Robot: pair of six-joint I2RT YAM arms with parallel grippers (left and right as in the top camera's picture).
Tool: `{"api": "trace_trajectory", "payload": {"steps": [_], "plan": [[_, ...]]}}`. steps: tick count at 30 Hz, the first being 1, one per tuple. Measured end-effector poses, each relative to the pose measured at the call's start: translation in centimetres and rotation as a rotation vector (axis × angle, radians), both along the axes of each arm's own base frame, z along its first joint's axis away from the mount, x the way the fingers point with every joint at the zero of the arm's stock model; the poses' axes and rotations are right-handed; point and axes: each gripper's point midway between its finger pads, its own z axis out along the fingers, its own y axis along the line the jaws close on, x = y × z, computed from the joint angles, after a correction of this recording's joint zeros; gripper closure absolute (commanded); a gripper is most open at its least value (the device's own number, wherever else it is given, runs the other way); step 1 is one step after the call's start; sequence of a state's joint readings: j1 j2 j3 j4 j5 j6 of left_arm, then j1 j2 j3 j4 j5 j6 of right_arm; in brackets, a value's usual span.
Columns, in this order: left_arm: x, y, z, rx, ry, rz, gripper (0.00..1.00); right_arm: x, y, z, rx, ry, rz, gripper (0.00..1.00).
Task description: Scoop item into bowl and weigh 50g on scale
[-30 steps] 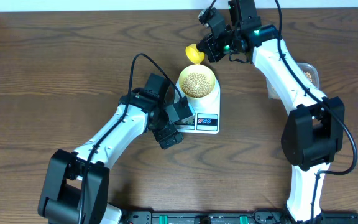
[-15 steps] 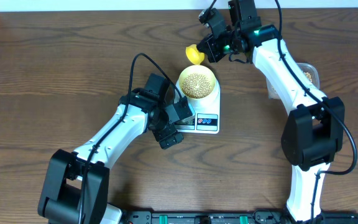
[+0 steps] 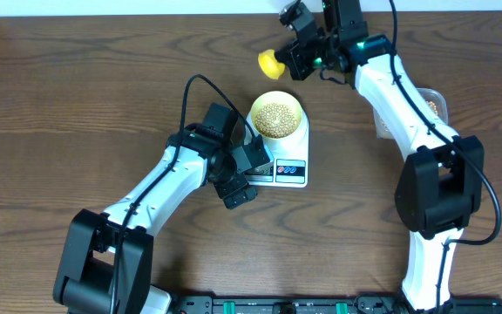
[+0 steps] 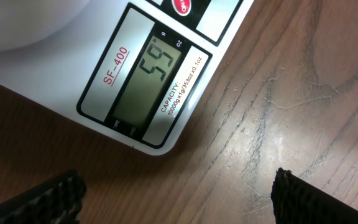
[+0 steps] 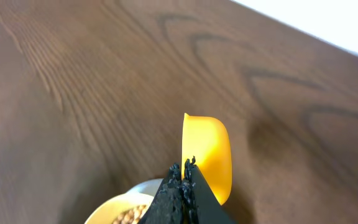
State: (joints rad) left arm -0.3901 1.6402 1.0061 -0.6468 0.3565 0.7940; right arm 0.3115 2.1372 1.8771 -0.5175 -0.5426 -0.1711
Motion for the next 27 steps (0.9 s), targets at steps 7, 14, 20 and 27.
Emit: {"api": "trace_trajectory", "payload": {"steps": [7,14,20,27], "plan": [[0.0,0.0,0.0,0.000,0.000,0.000,0.02,1.4,-1.8,0.5,0.011,-0.029,-0.041,0.99],[0.0,0.0,0.0,0.000,0.000,0.000,0.02,1.9,-2.9,0.5,0.013,-0.028,-0.062,0.99],[0.0,0.0,0.0,0.000,0.000,0.000,0.02,3.1,-3.5,2.0,0.033,-0.097,-0.077,0.99],[0.0,0.0,0.0,0.000,0.000,0.000,0.02,6.4,-6.4,8.4,0.100,-0.347,-0.136,0.99]]}}
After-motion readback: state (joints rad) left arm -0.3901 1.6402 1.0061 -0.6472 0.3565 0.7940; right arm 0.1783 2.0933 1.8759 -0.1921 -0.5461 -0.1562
